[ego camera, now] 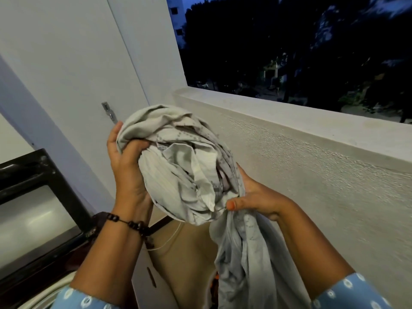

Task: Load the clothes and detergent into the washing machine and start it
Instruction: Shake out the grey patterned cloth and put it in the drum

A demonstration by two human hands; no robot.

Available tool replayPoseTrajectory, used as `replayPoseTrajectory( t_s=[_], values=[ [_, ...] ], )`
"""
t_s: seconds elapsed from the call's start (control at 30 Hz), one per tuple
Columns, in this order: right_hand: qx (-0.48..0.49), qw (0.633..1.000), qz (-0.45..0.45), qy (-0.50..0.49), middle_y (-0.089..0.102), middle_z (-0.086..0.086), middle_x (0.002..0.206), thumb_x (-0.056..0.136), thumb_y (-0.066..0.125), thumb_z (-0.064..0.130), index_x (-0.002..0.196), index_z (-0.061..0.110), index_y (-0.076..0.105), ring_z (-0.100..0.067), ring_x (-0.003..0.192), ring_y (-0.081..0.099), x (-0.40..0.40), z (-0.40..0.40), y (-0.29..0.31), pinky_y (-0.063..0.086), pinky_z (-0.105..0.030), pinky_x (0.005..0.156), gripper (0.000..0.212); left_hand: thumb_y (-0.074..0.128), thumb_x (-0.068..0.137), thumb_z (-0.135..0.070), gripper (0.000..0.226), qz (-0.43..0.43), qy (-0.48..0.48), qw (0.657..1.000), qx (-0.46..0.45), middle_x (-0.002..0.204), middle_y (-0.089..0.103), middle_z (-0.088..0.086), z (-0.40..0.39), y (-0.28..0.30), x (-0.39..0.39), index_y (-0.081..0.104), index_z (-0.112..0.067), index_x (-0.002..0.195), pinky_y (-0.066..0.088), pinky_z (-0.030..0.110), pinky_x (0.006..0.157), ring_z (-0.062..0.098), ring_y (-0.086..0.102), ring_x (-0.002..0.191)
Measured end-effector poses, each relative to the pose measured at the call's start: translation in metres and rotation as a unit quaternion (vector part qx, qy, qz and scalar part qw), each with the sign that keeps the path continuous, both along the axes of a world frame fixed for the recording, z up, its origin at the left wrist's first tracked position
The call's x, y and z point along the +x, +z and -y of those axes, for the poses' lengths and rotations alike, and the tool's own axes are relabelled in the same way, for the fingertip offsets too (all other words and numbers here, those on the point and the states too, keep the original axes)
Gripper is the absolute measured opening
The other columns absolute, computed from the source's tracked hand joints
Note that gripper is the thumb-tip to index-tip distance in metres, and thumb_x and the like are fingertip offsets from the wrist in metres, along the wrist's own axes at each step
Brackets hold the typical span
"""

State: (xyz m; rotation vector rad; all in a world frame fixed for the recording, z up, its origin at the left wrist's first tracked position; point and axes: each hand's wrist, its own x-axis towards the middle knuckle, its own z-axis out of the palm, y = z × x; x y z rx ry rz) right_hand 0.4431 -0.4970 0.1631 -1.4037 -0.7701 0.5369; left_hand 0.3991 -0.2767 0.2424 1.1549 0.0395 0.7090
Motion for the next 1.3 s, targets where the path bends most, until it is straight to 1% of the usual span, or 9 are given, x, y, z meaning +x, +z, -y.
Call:
replayPoseTrajectory(
  t_s=[0.1, 0.3, 0.4, 0.53, 0.7, 0.83, 0.97, 1.07, 1.3],
  values=[
    [0.047, 0.997, 0.016, -0.066, 0.048, 0.014, 0.137, 0.067, 0.082, 0.002, 0.131, 0.044, 0.032, 0.006, 0.118, 0.055, 0.002, -0.014, -0.005, 0.047, -0.014, 0.092, 0.091, 0.077, 0.056, -0.021, 0.094, -0.007, -0.064, 0.995, -0.082, 0.140, 0.048, 0.024, -0.001, -0.007, 0.002, 0.041, -0.007, 0.142, 0.038, 0.057, 0.107, 0.042, 0.049, 0.127],
    [0.108, 0.978, -0.018, -0.179, 0.069, 0.003, 0.113, 0.069, 0.070, -0.020, 0.121, 0.030, 0.053, -0.015, 0.103, 0.068, 0.008, -0.014, -0.007, 0.056, -0.028, 0.079, 0.073, 0.058, 0.075, -0.017, 0.036, -0.051, -0.132, 0.989, -0.034, 0.111, 0.070, 0.010, -0.006, -0.030, -0.009, 0.068, -0.011, 0.108, 0.055, 0.038, 0.089, 0.028, 0.065, 0.107],
    [0.107, 0.968, -0.005, -0.228, 0.069, -0.003, 0.110, 0.067, 0.069, -0.022, 0.121, 0.024, 0.057, -0.017, 0.098, 0.068, 0.014, -0.009, -0.002, 0.057, -0.031, 0.078, 0.072, 0.082, 0.064, -0.034, 0.081, -0.132, -0.165, 0.974, 0.076, 0.130, 0.062, 0.012, -0.022, -0.038, -0.020, 0.051, -0.011, 0.136, 0.054, 0.039, 0.092, 0.031, 0.058, 0.121],
    [0.057, 0.963, 0.064, -0.256, 0.067, 0.001, 0.109, 0.056, 0.076, -0.009, 0.117, 0.024, 0.060, -0.009, 0.098, 0.065, 0.020, 0.000, 0.005, 0.057, -0.029, 0.079, 0.072, 0.093, 0.035, -0.054, 0.136, -0.194, -0.146, 0.944, 0.223, 0.150, 0.039, -0.002, -0.036, -0.030, -0.037, 0.013, -0.054, 0.145, 0.038, 0.045, 0.107, 0.017, 0.045, 0.134],
    [-0.070, 0.960, 0.176, -0.206, 0.063, 0.017, 0.112, 0.055, 0.078, 0.008, 0.113, 0.040, 0.058, 0.007, 0.101, 0.058, 0.013, -0.005, 0.020, 0.047, -0.019, 0.085, 0.069, 0.082, 0.039, -0.071, 0.147, -0.206, -0.108, 0.746, 0.624, 0.156, -0.025, -0.019, -0.007, -0.004, -0.045, -0.027, -0.058, 0.137, -0.008, 0.055, 0.117, 0.008, -0.023, 0.145],
    [-0.140, 0.949, 0.260, -0.111, 0.058, 0.026, 0.105, 0.054, 0.074, 0.002, 0.122, 0.033, 0.058, 0.013, 0.098, 0.056, -0.001, -0.012, 0.039, 0.044, -0.006, 0.075, 0.076, 0.079, 0.050, -0.072, 0.144, -0.203, -0.100, 0.627, 0.746, 0.163, 0.000, -0.006, 0.024, -0.012, -0.031, -0.035, -0.052, 0.136, -0.017, 0.064, 0.110, 0.021, -0.010, 0.149],
    [-0.144, 0.949, 0.267, -0.083, 0.058, 0.020, 0.111, 0.061, 0.080, 0.003, 0.127, 0.035, 0.048, 0.003, 0.101, 0.058, -0.007, -0.006, 0.047, 0.047, -0.012, 0.076, 0.080, 0.078, 0.050, -0.060, 0.123, -0.167, -0.079, 0.708, 0.682, 0.115, 0.066, -0.013, 0.022, -0.018, -0.023, 0.002, -0.051, 0.145, 0.035, 0.051, 0.109, 0.012, 0.062, 0.107],
    [-0.125, 0.963, 0.231, -0.061, 0.053, 0.010, 0.122, 0.068, 0.085, 0.012, 0.139, 0.039, 0.034, -0.004, 0.109, 0.057, -0.008, 0.003, 0.044, 0.052, -0.025, 0.088, 0.091, 0.082, 0.054, -0.046, 0.095, -0.119, -0.066, 0.794, 0.593, 0.101, 0.070, -0.014, 0.020, -0.024, -0.026, 0.037, -0.047, 0.138, 0.055, 0.033, 0.083, 0.001, 0.066, 0.092],
    [-0.059, 0.991, 0.082, -0.090, 0.033, 0.021, 0.143, 0.049, 0.087, 0.056, 0.146, 0.050, 0.016, 0.018, 0.120, 0.043, -0.006, 0.025, 0.010, 0.045, -0.010, 0.093, 0.120, 0.078, 0.058, -0.030, 0.066, -0.052, -0.020, 0.913, 0.405, 0.117, 0.068, -0.008, 0.013, -0.015, -0.027, 0.062, -0.019, 0.122, 0.052, 0.023, 0.092, 0.004, 0.063, 0.110]
  ],
)
